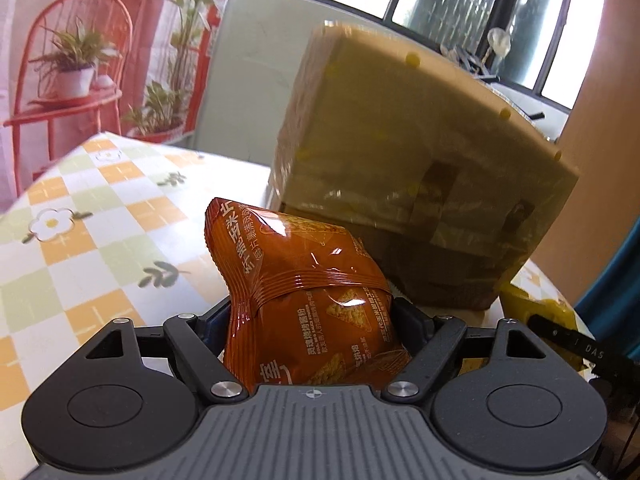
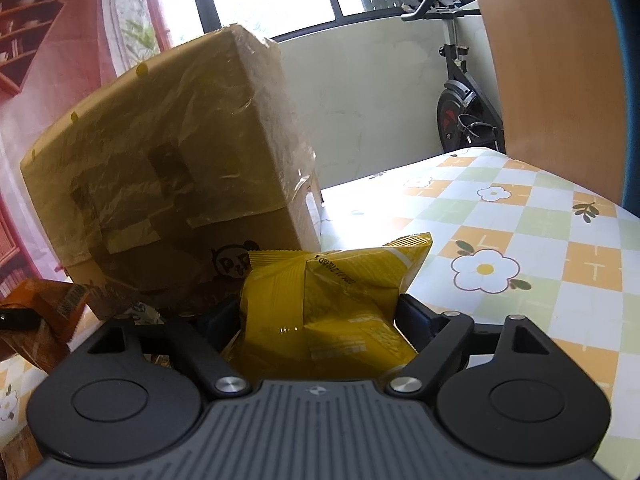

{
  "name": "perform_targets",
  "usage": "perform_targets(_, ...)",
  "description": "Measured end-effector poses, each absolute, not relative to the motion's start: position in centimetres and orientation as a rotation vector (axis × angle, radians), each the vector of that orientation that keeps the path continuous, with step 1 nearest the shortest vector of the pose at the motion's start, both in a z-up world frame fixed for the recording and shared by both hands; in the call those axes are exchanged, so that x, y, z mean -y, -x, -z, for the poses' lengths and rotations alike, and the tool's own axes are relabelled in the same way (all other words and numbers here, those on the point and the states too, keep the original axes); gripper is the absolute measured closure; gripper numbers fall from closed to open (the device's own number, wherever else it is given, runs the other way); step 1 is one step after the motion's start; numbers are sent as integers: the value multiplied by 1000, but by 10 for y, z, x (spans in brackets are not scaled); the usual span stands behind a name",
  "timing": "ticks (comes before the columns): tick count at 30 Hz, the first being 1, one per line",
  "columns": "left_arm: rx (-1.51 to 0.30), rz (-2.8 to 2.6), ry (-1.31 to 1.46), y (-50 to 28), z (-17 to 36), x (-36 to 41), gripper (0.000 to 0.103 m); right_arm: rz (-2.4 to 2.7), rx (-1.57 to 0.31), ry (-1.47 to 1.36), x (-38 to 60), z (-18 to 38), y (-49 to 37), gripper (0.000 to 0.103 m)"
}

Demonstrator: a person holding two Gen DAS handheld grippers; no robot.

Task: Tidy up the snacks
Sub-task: 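Grasp and lift the orange chip bag with left while right lifts the yellow bag, then carry both bags over the box and open both grippers to drop them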

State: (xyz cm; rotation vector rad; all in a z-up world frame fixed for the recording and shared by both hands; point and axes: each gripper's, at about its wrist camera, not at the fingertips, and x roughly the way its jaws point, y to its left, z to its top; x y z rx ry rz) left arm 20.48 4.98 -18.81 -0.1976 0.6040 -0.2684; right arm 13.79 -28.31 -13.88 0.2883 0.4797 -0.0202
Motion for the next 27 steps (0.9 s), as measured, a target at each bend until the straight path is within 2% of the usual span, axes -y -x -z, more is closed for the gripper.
perform_targets(14,-550,276,194,-189,166,-53,20,46,-448,-302,284,129,-128,21)
perform_targets(27,-384,345,131,-187,80,-40,20,-35,-196,-251,270,23,-107,21)
